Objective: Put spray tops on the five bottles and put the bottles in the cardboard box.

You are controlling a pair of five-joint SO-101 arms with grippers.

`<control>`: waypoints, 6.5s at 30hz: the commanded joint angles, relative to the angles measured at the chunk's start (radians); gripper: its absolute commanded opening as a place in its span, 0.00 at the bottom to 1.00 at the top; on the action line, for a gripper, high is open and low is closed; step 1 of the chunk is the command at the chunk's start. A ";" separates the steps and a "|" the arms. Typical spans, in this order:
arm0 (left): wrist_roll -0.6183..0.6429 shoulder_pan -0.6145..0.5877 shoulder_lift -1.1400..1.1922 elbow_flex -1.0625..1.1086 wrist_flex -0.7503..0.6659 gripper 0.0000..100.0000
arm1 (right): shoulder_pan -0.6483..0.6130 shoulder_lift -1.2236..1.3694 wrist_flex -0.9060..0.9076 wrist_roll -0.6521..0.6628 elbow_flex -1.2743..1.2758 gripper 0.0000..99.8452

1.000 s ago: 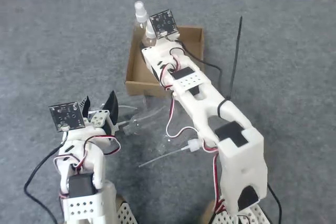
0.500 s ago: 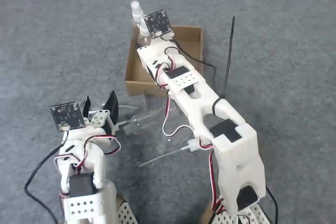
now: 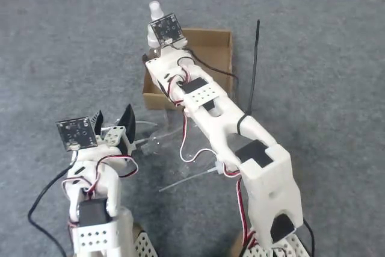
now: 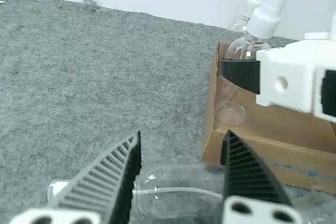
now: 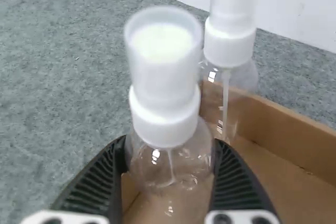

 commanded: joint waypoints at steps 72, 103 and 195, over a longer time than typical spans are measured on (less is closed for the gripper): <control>-0.009 -0.005 -0.018 -0.013 -0.006 0.23 | 0.035 -0.444 0.863 -0.006 -0.037 0.28; -0.009 -0.005 -0.018 -0.013 -0.009 0.23 | -0.012 -0.714 1.107 0.101 -0.041 0.13; -0.005 -0.075 -0.018 -0.013 -0.034 0.23 | -0.199 -0.911 0.920 0.934 0.790 0.19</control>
